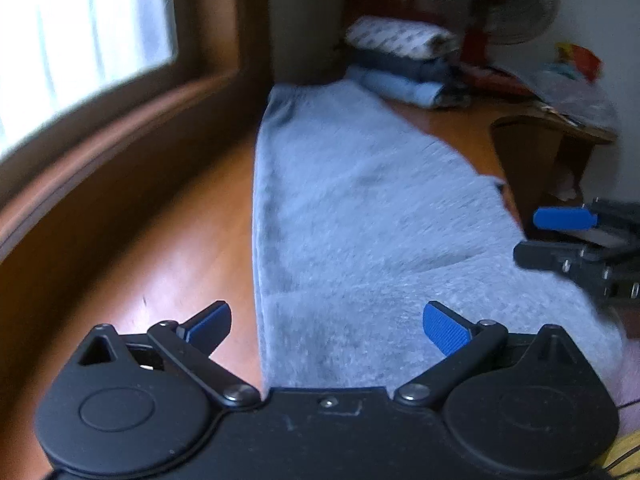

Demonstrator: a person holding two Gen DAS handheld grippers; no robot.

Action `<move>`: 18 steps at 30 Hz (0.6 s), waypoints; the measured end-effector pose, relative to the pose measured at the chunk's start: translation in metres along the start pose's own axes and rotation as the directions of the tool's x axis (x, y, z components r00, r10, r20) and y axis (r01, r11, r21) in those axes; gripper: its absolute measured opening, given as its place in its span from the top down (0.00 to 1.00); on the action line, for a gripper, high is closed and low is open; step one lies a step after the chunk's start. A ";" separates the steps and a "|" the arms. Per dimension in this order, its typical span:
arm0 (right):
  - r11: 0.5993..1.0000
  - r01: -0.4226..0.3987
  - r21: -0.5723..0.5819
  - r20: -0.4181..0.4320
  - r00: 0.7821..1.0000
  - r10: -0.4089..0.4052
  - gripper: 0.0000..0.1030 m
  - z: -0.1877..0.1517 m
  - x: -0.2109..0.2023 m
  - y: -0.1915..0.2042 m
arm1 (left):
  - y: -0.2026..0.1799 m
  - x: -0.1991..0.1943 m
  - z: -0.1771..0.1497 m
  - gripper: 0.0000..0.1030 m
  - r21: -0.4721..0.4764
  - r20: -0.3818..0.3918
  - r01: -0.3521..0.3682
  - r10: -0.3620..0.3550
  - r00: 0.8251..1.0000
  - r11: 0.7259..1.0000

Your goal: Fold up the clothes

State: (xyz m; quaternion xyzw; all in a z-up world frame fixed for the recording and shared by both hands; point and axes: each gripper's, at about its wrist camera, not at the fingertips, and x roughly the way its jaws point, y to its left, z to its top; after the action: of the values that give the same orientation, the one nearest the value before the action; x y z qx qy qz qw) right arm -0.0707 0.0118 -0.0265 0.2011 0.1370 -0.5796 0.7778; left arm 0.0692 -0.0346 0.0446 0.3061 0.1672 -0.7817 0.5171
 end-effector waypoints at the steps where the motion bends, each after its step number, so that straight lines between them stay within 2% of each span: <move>1: 1.000 0.025 0.003 0.011 1.000 -0.025 0.27 0.001 -0.007 0.003 | -0.001 -0.006 -0.001 0.00 0.024 0.018 0.007 -0.008 1.000 1.000; 4: 0.996 0.090 0.013 0.039 0.995 -0.091 0.24 -0.002 -0.035 0.012 | 0.000 -0.026 -0.006 0.00 0.063 0.062 0.024 -0.028 0.998 0.998; 6: 0.992 0.124 0.020 0.041 0.991 -0.125 0.19 -0.007 -0.051 0.018 | 0.001 -0.040 -0.012 0.00 0.066 0.080 0.018 -0.024 0.996 0.998; 8: 0.991 0.131 0.036 0.032 0.991 -0.132 0.19 -0.014 -0.062 0.023 | 0.003 -0.055 -0.022 0.00 0.052 0.085 0.014 -0.019 0.996 0.999; 13: 0.995 0.053 0.087 -0.001 0.999 -0.053 0.19 -0.030 -0.082 0.025 | 0.000 -0.073 -0.056 0.00 0.033 0.032 -0.011 0.010 0.999 0.999; 18: 0.998 0.009 0.062 -0.078 0.997 -0.004 0.19 -0.039 -0.081 0.031 | -0.009 -0.066 -0.080 0.00 0.039 -0.038 -0.013 0.015 0.999 0.999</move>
State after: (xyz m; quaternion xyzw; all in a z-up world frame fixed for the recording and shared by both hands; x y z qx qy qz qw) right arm -0.0635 0.1066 -0.0195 0.2470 0.1497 -0.5777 0.7634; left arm 0.1039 0.0616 0.0267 0.3321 0.1599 -0.7750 0.5133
